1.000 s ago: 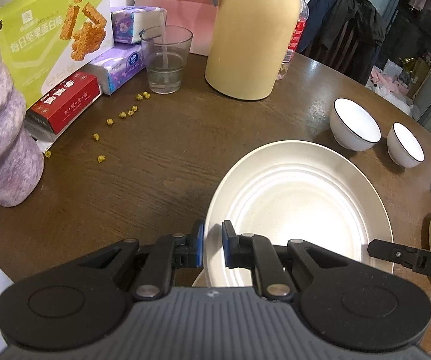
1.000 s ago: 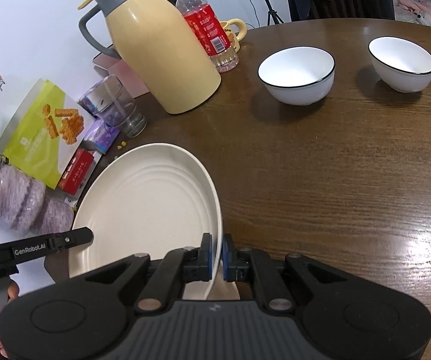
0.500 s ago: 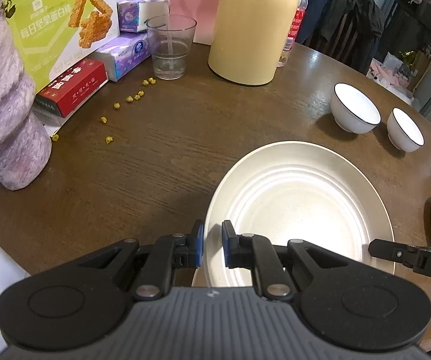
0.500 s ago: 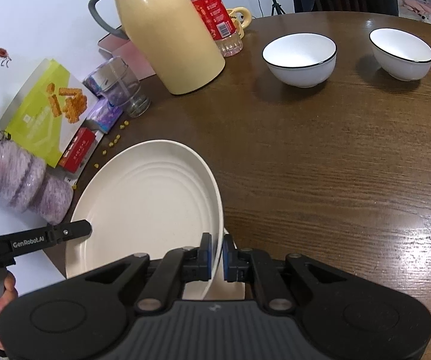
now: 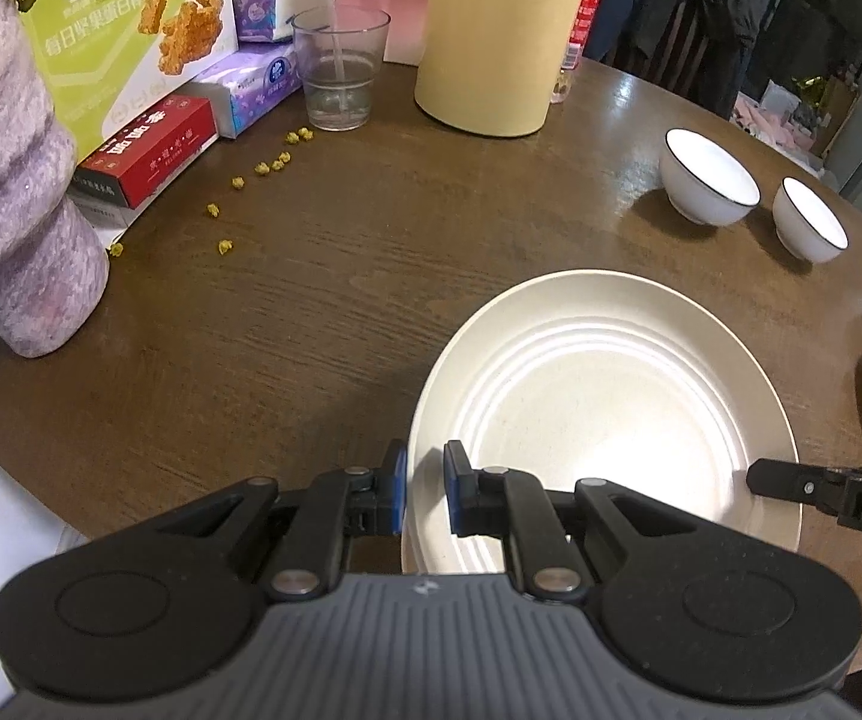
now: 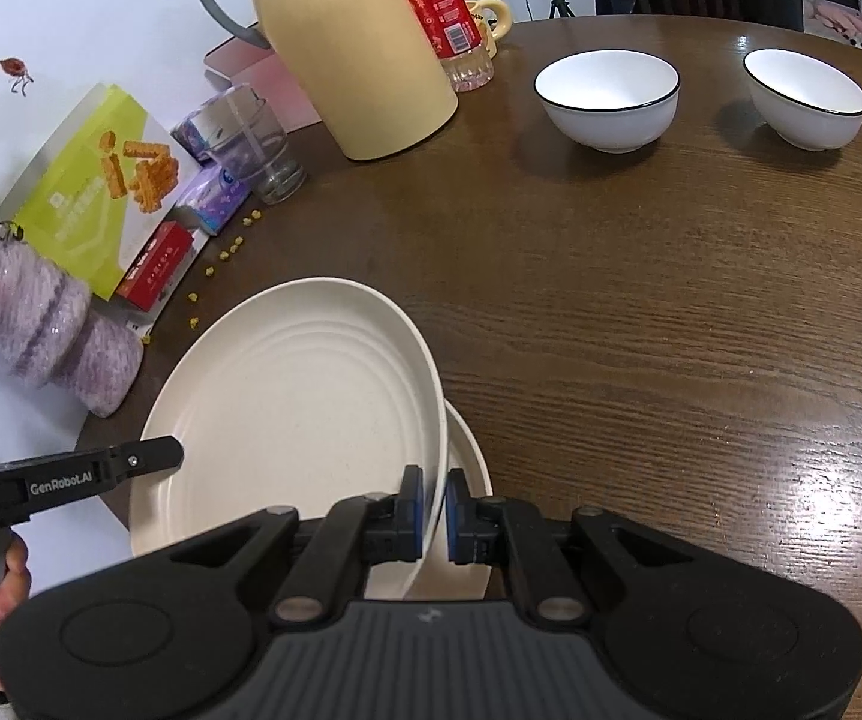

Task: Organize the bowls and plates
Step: 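Carry the held plate stack across the table with both grippers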

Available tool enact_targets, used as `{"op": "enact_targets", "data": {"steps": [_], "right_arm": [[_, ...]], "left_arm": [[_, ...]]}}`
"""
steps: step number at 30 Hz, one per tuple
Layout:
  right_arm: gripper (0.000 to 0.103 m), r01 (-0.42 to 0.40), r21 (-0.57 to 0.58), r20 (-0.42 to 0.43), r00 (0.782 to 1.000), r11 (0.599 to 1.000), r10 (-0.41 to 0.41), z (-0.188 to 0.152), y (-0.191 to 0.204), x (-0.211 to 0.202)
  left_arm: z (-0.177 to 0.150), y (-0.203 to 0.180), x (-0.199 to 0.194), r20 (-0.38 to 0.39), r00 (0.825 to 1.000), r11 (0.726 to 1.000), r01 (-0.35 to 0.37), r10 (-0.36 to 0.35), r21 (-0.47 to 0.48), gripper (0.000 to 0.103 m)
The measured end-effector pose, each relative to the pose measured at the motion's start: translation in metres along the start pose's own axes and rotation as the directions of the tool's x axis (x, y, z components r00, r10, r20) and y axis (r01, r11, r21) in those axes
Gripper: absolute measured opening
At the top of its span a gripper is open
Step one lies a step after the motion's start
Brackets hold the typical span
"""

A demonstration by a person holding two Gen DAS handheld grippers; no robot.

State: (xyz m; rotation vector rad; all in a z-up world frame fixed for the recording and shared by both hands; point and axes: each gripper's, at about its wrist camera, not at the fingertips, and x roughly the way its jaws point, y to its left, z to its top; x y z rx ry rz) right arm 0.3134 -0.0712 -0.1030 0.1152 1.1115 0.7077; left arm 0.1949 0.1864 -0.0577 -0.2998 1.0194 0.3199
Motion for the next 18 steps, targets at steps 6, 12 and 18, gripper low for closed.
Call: {"op": "enact_targets", "data": {"steps": [6,12,18], "right_arm": [[0.008,0.010,-0.024,-0.011,1.000,1.000,-0.010,-0.005,0.002,0.002],[0.008,0.017,-0.032,-0.022,1.000,0.999,-0.018,-0.008,0.003,0.002],[0.008,0.025,-0.045,-0.030,0.999,0.999,-0.027,-0.011,0.003,0.003]], "left_arm": [[-0.006,0.002,0.001,-0.007,1.000,1.000,0.001,-0.001,0.002,0.013],[-0.011,0.002,0.002,-0.017,1.000,1.000,-0.002,0.002,0.008,0.013],[-0.017,0.002,0.006,-0.031,1.000,1.000,-0.003,0.003,0.003,0.013]]}}
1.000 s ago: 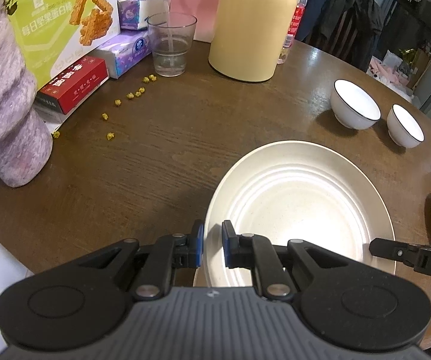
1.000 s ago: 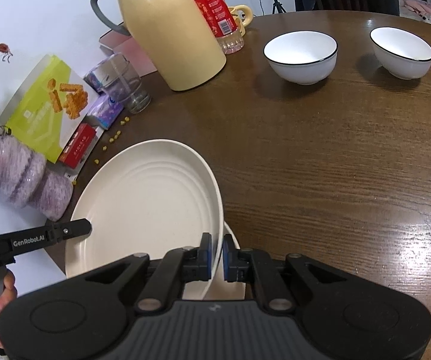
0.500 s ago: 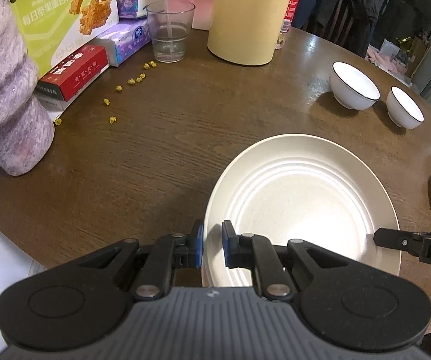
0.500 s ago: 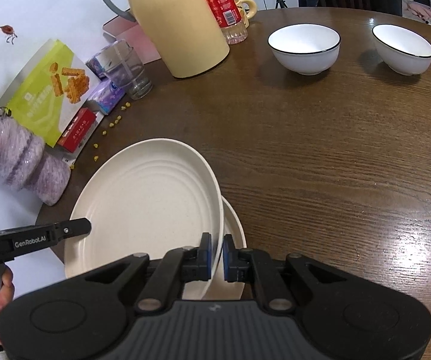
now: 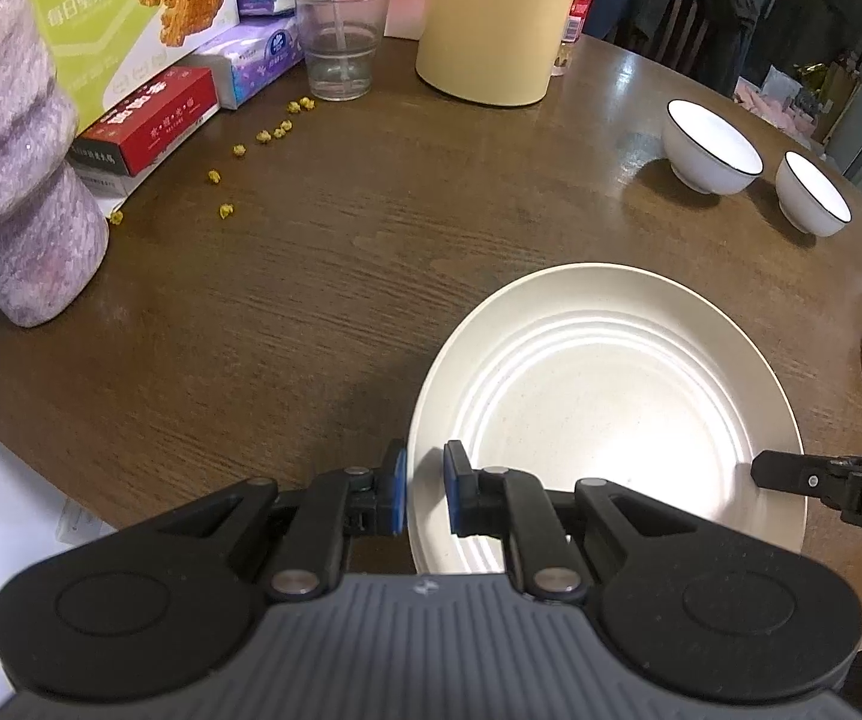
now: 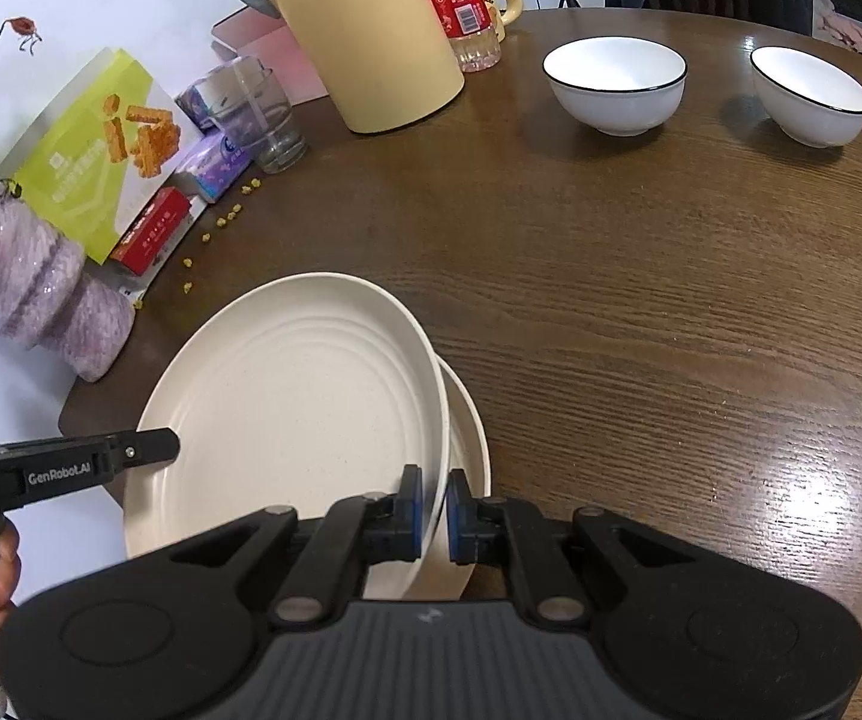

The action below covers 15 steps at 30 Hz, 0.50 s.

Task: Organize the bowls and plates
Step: 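Carry the held plate stack across the table with both grippers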

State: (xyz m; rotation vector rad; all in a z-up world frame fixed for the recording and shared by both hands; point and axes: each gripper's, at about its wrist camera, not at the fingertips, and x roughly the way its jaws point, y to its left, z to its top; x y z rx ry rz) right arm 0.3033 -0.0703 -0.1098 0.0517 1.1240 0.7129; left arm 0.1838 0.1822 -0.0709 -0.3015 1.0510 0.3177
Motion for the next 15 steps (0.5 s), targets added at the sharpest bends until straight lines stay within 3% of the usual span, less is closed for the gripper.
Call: {"op": "enact_targets", "data": {"steps": [15], "right_arm": [[0.009,0.022,-0.026,-0.022,0.999,0.999,-0.022,-0.0060,-0.0005,0.0064]], "left_arm": [[-0.0044,-0.0026,0.0066,-0.012,1.000,1.000,-0.015,0.015,0.013,0.013]]}}
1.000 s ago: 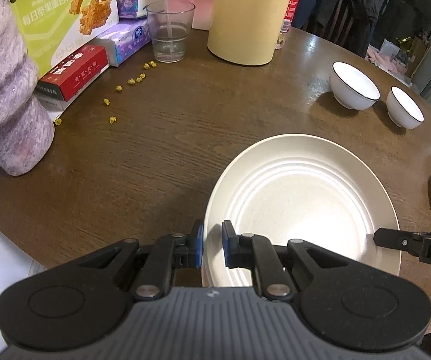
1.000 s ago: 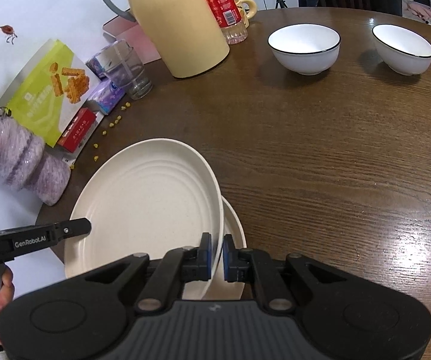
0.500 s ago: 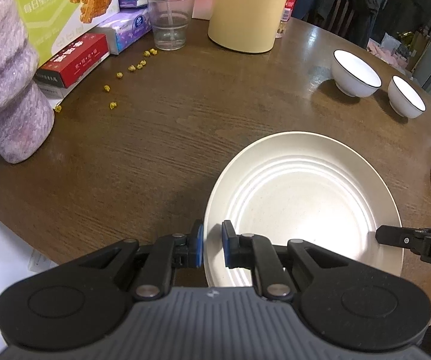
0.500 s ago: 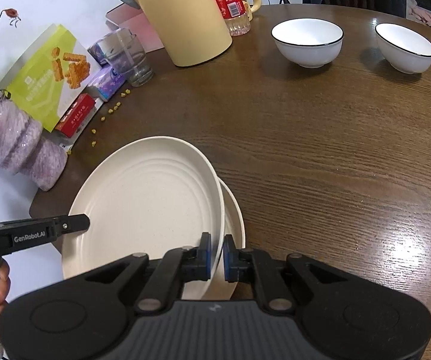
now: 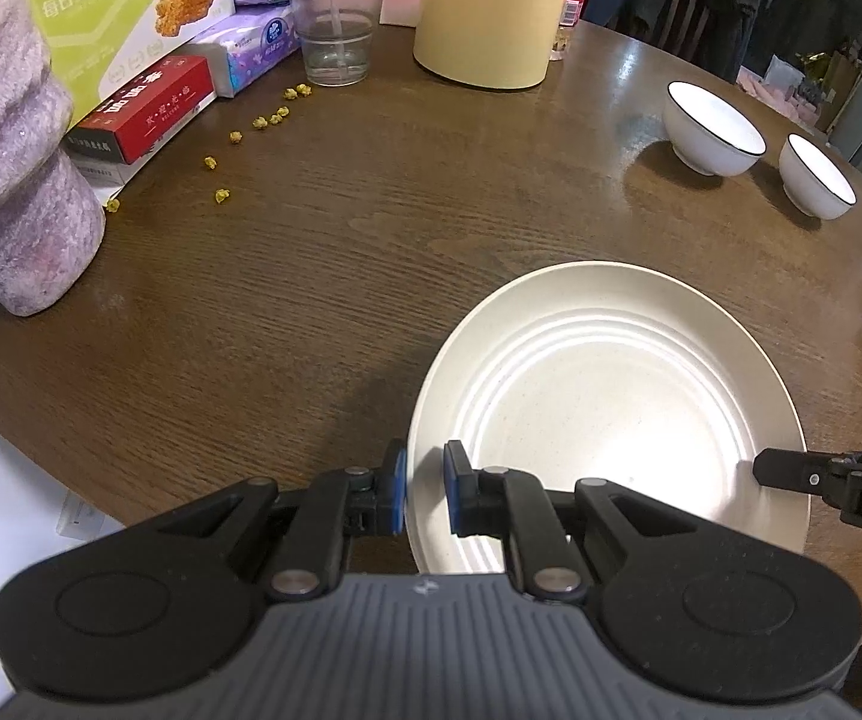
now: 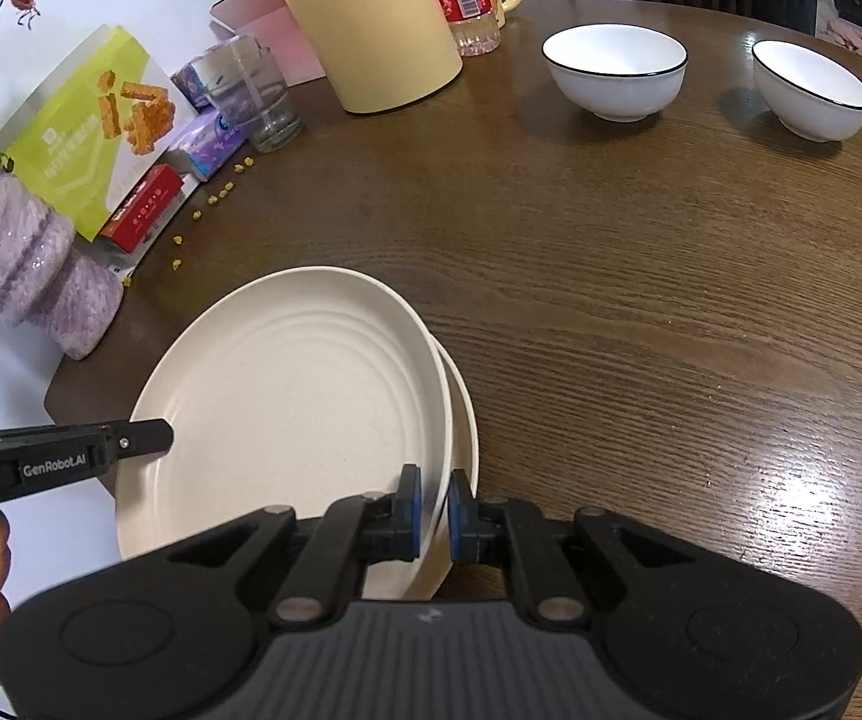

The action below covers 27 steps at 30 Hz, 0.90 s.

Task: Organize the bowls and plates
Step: 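Carry the held plate stack across the table with both grippers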

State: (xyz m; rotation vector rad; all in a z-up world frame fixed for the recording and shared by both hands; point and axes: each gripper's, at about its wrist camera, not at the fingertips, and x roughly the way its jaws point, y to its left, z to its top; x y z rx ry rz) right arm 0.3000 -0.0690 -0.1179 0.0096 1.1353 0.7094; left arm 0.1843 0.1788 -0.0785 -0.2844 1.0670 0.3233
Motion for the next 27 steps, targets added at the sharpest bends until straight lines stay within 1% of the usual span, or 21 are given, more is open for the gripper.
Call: {"op": "enact_targets", "data": {"steps": [27], "right_arm": [[0.010,0.046,-0.053,0.000,0.999,0.998,-0.046,-0.001,0.012,0.006]], "left_arm": [[-0.003,-0.006,0.004,-0.003,1.000,0.999,-0.028,0.028,0.037,0.013]]}}
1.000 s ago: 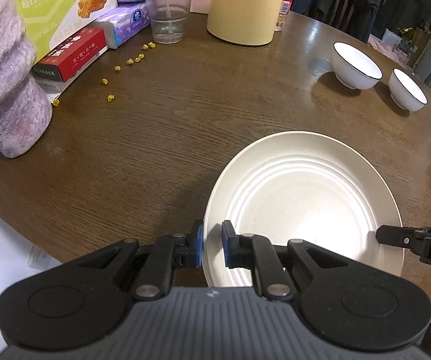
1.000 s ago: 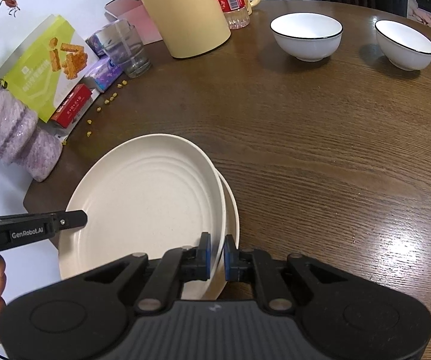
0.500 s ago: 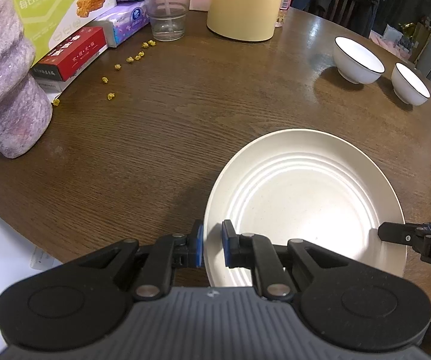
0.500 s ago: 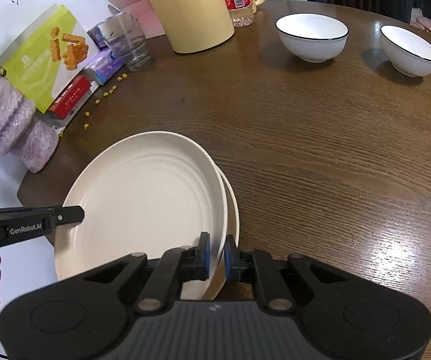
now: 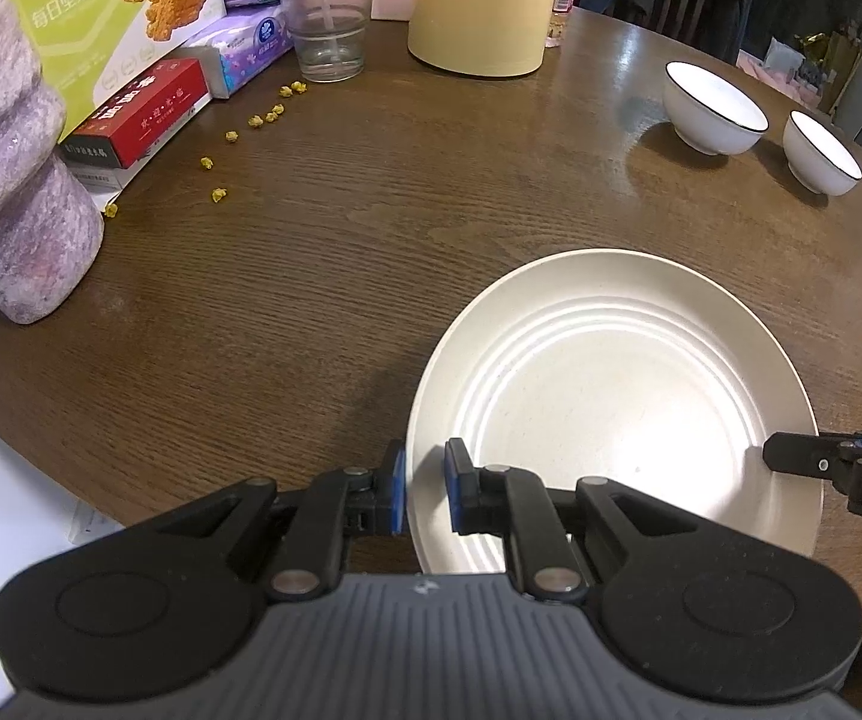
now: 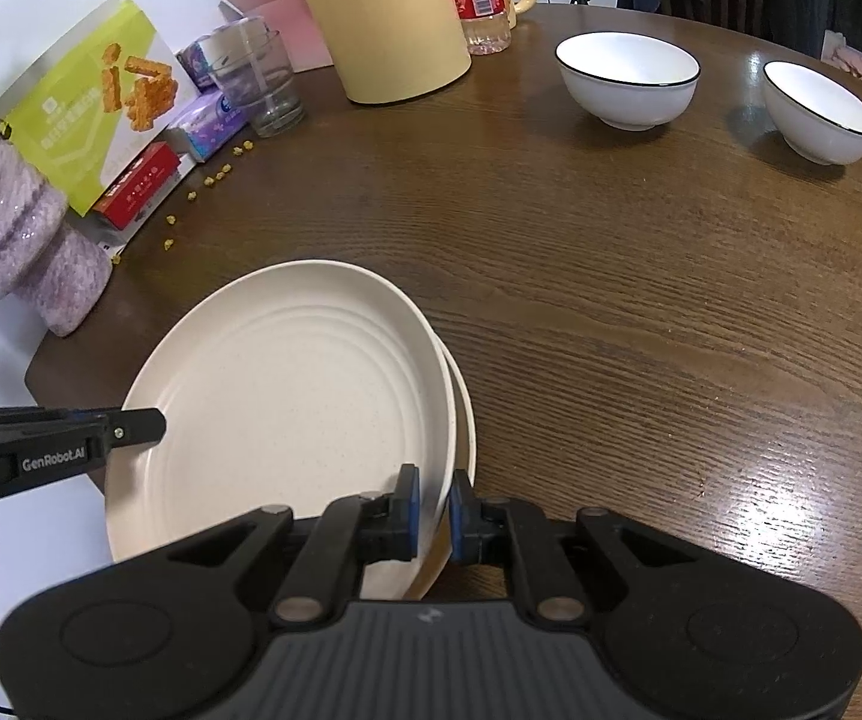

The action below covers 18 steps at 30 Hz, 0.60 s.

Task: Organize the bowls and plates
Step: 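Carry the held plate stack across the table with both grippers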

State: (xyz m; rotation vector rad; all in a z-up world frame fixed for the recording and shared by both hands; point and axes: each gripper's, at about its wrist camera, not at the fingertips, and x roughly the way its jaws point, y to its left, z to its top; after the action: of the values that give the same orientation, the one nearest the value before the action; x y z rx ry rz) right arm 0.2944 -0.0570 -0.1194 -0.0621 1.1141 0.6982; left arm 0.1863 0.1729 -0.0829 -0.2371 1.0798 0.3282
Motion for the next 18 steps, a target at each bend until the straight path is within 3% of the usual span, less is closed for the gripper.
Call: {"op": "enact_targets", "data": {"steps": [18], "right_arm": [[0.012,0.080,-0.086,-0.009,0.997,0.993,-0.081,0.003,0.017,0.004]], "left_arm": [[0.000,-0.001,0.003,-0.007,1.000,1.000,-0.006,0.006,0.006,0.014]]}}
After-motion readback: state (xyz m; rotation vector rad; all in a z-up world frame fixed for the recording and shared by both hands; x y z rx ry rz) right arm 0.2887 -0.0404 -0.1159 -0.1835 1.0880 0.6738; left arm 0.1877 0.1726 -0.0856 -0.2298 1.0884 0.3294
